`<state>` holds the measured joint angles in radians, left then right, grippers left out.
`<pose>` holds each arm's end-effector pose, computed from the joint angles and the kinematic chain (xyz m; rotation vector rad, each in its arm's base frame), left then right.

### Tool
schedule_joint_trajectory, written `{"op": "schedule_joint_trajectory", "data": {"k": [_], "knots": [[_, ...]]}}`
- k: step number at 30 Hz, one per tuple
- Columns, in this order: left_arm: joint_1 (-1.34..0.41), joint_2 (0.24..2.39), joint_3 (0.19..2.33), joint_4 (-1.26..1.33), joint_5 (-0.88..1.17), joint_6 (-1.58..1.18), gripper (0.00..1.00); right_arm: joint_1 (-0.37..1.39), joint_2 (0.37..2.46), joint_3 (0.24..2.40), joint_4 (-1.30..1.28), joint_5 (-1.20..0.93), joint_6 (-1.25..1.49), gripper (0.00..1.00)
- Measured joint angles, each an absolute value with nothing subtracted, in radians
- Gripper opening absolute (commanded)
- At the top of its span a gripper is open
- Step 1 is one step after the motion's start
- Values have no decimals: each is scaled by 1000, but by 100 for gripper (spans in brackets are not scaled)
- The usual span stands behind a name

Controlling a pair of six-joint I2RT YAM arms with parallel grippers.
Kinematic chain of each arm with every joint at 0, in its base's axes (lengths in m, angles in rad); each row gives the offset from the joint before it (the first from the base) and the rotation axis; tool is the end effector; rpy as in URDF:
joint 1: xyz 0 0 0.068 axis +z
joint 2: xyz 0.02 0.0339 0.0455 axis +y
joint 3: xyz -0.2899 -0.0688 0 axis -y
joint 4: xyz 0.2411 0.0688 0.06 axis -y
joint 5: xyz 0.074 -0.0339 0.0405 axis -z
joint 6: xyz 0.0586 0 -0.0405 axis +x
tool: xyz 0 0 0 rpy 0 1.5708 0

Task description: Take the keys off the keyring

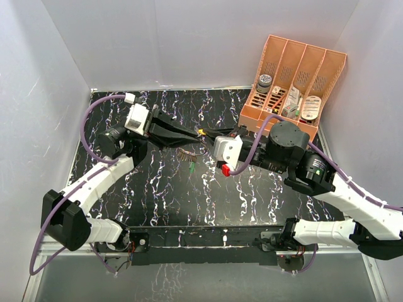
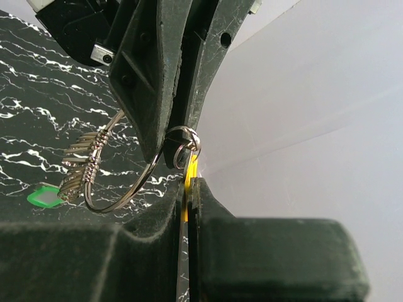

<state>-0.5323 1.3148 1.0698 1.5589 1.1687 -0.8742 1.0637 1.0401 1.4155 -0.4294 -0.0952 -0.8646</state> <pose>0.1619 -0.1580 0.4874 1.2151 0.4626 -1.3734 0.0960 0.1843 0.5006 -1.3792 0.8677 0.2304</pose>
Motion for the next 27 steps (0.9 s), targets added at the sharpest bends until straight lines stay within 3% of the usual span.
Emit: {"op": "schedule_joint_trajectory", "data": {"k": [12,27], "knots": [[-532,1294,1089,1563,1140,-836,0,1059,1054,1390,-337,-128,-828,0],[-539,1057,1108,1348,947,-464,0,1058,1021,1174,-286,32,-776,0]]}}
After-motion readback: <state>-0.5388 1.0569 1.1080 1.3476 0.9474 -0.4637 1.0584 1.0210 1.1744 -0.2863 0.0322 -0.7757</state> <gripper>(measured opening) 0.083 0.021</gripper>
